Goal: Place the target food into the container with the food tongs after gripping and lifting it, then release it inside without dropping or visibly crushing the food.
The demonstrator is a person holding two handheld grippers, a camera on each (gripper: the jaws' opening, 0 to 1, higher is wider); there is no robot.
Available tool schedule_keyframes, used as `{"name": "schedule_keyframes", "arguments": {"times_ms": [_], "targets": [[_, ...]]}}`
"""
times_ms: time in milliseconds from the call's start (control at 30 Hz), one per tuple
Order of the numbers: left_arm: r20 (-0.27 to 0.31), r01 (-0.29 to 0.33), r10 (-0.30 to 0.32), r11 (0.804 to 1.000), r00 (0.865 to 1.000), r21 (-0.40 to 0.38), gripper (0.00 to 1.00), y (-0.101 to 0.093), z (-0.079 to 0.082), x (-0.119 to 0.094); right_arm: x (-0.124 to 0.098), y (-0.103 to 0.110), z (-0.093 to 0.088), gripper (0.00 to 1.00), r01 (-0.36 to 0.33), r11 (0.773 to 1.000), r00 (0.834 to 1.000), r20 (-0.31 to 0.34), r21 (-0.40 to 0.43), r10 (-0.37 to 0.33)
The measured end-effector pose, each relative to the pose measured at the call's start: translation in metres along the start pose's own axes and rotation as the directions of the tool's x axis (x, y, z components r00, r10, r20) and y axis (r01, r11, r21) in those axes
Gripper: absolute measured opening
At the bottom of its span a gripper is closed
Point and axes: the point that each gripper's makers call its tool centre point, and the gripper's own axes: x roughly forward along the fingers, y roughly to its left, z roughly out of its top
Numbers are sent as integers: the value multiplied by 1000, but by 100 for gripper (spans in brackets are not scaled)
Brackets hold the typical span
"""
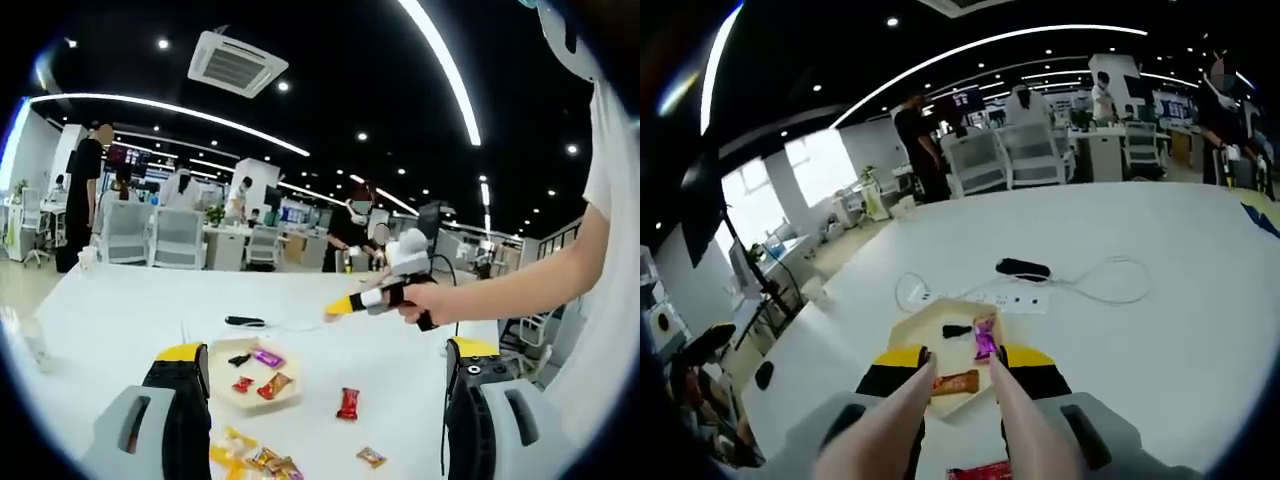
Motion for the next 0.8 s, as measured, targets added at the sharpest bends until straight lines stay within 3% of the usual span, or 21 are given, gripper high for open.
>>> {"name": "schedule_keyframes", "arguments": {"times_ms": [200,467,533,633,733,800], "targets": [[28,26,-24,998,999,-51,99,-7,1,1,-4,-1,-14,28,7,1000,1000,-15,18,-7],[-5,25,-26,999,1000,-47,99,-6,-8,5,-7,-6,-28,28,19,999,999,-34,47,-17],[24,54,-52,993,998,-106,99,-10,-4,5,-6,-7,-33,28,20,998,999,-42,54,-18],[26,54,-52,995,998,-83,99,-8,-4,6,-7,-9,-39,28,25,998,999,-50,65,-22],[-4,54,-55,995,998,-83,99,-7,-8,7,-7,-11,-46,28,31,996,998,-62,82,-26],[-54,44,-46,998,997,-35,99,-3,-17,5,-7,-10,-50,28,32,996,997,-69,81,-27]]}}
